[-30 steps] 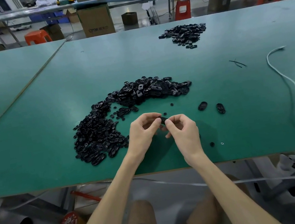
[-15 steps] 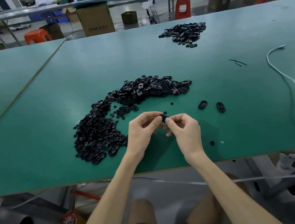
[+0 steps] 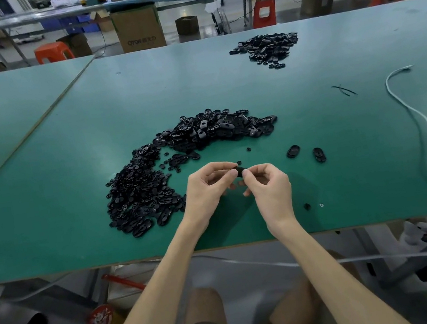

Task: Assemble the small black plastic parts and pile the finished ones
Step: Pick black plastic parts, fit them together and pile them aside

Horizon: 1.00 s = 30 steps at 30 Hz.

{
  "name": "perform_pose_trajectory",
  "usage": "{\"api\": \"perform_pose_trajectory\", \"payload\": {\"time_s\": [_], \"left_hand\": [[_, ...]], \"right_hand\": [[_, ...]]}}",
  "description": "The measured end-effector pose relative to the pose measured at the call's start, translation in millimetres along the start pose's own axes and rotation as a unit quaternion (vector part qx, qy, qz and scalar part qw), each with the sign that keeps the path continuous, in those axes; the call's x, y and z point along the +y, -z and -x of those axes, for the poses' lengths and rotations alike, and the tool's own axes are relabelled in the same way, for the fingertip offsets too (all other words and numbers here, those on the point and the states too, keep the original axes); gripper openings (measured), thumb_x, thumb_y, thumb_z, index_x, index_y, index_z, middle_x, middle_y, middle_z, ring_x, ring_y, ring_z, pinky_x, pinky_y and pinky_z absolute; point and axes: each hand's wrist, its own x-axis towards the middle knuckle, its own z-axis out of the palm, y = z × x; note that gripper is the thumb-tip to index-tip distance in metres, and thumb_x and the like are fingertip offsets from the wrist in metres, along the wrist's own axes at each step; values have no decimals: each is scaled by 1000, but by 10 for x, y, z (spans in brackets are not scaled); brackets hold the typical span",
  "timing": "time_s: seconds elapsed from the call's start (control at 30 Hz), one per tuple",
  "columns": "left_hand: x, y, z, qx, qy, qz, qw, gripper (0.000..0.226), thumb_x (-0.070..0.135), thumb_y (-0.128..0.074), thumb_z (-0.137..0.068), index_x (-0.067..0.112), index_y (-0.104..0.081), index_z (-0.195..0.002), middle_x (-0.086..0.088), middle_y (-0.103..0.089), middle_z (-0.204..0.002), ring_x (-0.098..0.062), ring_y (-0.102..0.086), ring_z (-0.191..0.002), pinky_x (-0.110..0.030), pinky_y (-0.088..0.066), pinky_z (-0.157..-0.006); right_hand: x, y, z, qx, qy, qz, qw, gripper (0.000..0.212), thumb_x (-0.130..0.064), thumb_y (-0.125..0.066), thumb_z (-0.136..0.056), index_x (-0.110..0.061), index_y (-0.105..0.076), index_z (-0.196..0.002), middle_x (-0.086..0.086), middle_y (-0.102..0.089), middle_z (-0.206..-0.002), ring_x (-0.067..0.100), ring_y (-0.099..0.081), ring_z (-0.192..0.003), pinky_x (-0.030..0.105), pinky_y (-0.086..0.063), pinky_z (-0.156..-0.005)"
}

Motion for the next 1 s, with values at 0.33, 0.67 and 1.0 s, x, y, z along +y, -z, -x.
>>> {"api": "perform_pose_trajectory", "payload": {"time_s": [0.33,0.67,1.0], "left_hand": [[-3,3,4,-7,0,1,1000,6,15,-76,-92,19,-76,-96,-4,-77,-83,-11,-63,-64,-19,-49,-59],[38,-59,6,-30,-36,-135,990,17,9,-64,-98,17,-78,-103,6,-77,-90,-17,-67,-75,-32,-55,-71],[37,-52,5,-36,-30,-136,990,12,12,-72,-95,13,-77,-106,3,-78,-92,-14,-72,-83,-32,-59,-82]], "right_hand": [[1,2,4,-3,-16,-37,999,18,-13,-80,-90,-9,-62,-94,7,-75,-84,16,-72,-66,27,-58,-65],[-15,1,-4,1,-10,-74,997,22,-9,-83,-87,-10,-62,-92,9,-72,-88,16,-71,-78,23,-56,-63],[10,-1,-10,-12,11,-93,996,15,-1,-71,-94,-14,-65,-91,-5,-72,-77,12,-69,-74,23,-54,-67]]}}
